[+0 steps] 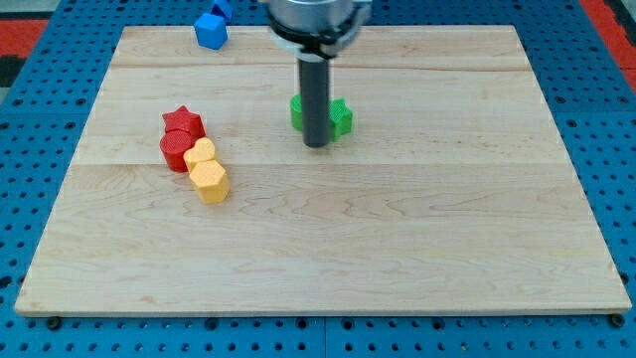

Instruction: Move green star along with the green circle to the right side of the blue cube

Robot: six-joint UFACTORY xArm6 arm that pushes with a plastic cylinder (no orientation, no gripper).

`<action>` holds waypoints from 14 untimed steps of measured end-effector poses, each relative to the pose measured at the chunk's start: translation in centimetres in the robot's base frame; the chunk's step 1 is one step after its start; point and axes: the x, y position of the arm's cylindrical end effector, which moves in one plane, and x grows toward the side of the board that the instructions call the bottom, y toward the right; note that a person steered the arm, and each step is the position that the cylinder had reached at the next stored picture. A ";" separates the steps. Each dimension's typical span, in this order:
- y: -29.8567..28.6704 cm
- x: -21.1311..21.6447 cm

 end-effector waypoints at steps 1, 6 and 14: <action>3.8 1.6; -8.1 -2.5; -5.2 -5.5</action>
